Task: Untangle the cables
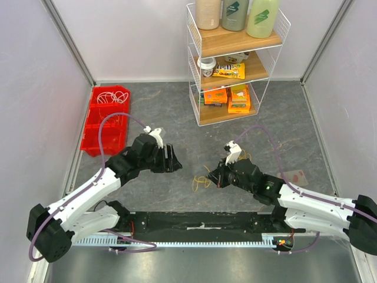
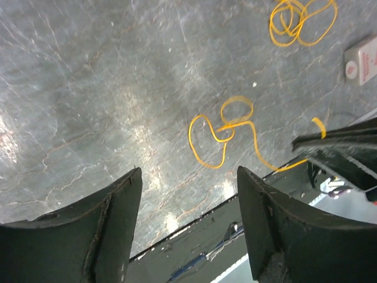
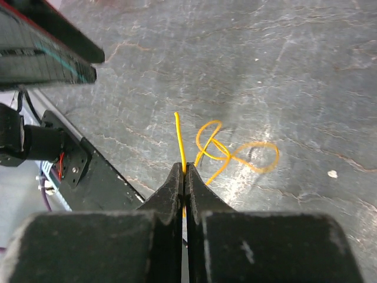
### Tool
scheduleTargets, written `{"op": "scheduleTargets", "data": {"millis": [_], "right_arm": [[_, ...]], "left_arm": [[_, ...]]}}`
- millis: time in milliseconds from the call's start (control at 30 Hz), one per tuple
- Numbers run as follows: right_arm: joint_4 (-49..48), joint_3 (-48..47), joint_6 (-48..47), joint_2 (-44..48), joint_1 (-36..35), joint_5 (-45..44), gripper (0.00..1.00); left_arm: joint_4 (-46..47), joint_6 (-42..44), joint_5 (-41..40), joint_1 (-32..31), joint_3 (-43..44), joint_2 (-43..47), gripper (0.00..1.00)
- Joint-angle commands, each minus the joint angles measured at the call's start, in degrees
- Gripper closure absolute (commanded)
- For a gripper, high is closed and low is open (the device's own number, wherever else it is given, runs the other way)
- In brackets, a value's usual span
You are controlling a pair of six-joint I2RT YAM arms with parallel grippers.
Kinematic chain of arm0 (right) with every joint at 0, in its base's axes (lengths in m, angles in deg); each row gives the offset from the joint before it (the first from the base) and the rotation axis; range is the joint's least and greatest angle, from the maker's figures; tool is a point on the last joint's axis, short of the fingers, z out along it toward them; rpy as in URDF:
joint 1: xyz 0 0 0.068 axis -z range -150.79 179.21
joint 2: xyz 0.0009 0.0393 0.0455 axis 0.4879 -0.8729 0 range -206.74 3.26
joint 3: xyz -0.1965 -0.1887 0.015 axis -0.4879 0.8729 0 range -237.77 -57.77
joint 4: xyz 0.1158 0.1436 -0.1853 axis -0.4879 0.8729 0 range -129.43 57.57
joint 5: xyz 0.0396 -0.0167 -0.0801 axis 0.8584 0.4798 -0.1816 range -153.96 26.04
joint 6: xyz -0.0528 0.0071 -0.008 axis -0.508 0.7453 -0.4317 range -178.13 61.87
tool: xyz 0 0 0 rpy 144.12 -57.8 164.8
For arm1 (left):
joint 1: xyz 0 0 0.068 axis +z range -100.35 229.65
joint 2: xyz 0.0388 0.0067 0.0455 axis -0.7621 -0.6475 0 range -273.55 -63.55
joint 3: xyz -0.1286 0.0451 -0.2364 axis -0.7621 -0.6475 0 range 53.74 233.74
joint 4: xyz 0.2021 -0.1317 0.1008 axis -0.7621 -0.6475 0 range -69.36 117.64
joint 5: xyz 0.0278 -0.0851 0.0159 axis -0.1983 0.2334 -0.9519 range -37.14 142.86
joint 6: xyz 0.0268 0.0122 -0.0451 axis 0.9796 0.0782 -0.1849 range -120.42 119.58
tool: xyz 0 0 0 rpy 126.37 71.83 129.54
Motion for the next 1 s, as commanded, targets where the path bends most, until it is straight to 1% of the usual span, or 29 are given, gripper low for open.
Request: {"op": "scheduleTargets", "data": {"millis": [0, 67, 133, 167, 233, 300, 433, 500, 600, 633, 767, 967], "right_arm": [[3.2, 0.1, 2.0, 3.0, -0.1, -7.2, 1.0], [4.9, -0.3, 2.2, 3.4, -0.1, -8.8, 1.0], [5.9, -0.6, 2.5, 3.7, -0.1, -10.2, 1.0], [7.6, -0.7, 2.5, 4.1, -0.1, -10.6, 1.0], [8.3, -0.7, 2.7, 4.7, -0.1, -11.2, 1.0], [8.8, -0.7, 2.9, 5.1, -0.1, -11.6, 1.0], [9.1, -0.7, 3.2, 6.0, -0.1, -12.0, 1.0], [9.3, -0.7, 3.2, 6.1, -0.1, -12.2, 1.0], [9.3, -0.9, 3.2, 6.1, -0.1, -12.2, 1.0], [9.3, -1.0, 3.2, 5.9, -0.1, -12.3, 1.0], [9.3, -1.3, 3.2, 5.5, -0.1, -12.1, 1.0], [9.5, -1.6, 2.9, 5.6, 0.0, -11.8, 1.0]], "left_arm": [[3.5, 1.6, 5.5, 0.3, -3.3, -1.7, 0.32], [4.9, 2.0, 9.2, 0.2, -4.6, -4.6, 0.44], [8.8, 1.4, 13.5, 0.1, -6.3, -7.2, 0.52], [11.0, 0.3, 15.7, -0.1, -7.9, -8.2, 0.53], [15.4, -0.3, 15.8, -2.2, -9.7, -9.5, 0.54], [18.6, -0.2, 10.5, -6.0, -10.5, -10.3, 0.55], [20.5, 0.1, -2.3, -14.6, -10.6, -10.8, 0.55], [21.6, 0.5, -7.0, -18.3, -10.6, -11.4, 0.53], [21.4, 1.4, -13.0, -21.8, -9.3, -14.3, 0.48], [21.4, 2.0, -14.4, -22.9, -8.8, -15.5, 0.47], [21.0, 5.7, -20.2, -26.7, -5.0, -22.0, 0.48], [22.4, 9.2, -23.0, -30.6, 1.2, -29.4, 0.48]]}}
